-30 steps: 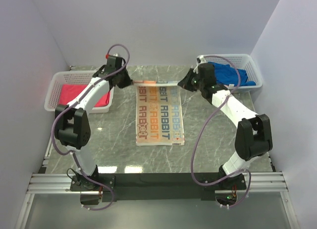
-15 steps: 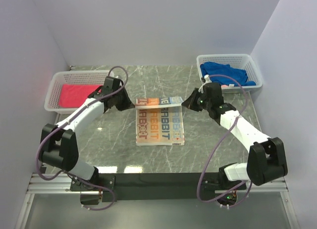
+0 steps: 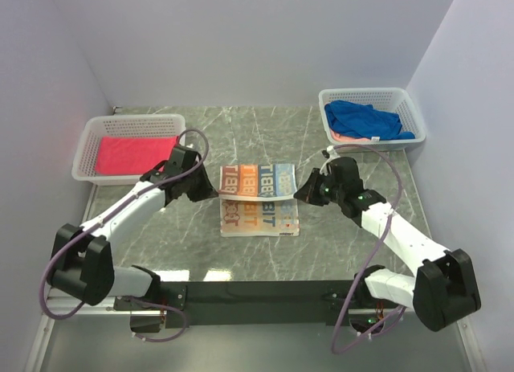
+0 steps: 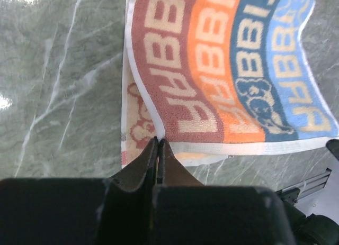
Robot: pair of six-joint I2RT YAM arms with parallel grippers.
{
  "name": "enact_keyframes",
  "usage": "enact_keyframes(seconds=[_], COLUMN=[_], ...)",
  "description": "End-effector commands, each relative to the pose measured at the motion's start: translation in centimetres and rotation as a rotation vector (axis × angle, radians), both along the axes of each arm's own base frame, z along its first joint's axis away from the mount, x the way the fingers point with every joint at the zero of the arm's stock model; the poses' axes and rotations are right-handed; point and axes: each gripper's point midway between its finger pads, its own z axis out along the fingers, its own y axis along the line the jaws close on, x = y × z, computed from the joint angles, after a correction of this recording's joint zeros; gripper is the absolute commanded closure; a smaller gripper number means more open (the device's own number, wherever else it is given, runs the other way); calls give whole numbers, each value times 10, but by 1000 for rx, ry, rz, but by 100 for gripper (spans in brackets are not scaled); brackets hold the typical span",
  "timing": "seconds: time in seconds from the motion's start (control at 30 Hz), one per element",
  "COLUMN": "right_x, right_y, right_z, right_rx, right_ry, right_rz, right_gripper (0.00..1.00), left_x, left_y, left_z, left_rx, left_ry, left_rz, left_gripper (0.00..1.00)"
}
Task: Fold and stack the towels
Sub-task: Fold the towel
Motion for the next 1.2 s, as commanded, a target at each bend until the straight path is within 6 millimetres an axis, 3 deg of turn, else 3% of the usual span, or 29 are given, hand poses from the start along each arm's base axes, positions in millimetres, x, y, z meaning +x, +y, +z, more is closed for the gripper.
enact_keyframes(seconds=[0.0,0.27,0.37,0.5,0.7,1.0,1.17], right_x=[-8,-18,-23,-41,-64,-72,-76], right_y=[1,-4,-6,-6,-10,-15,-18], right_z=[9,11,5,-24,-65,-92,-102], right_rx=[6,-13,-12,-1,-5,-38,-57], right_ry=[-32,-37,-26,40,130,185,209], right_rz=[-2,-12,-14,-12,-24,-42,-40], right_gripper=[100,100,100,100,100,100,100], left_x=[-5,-23,-36,-62,-84,-90,-91], left_y=[1,-4,-10,-17,-12,-9,-7], left_z=[15,24,11,-24,-63,-96,-101], left_rx=[-14,-33,-41,-37,-2,86,113], left_ry=[-38,-42,-17,62,129,181,183], left_rz=[13,-1,-10,-35,-17,-17,-6], left_gripper=[99,99,99,99,99,99,99])
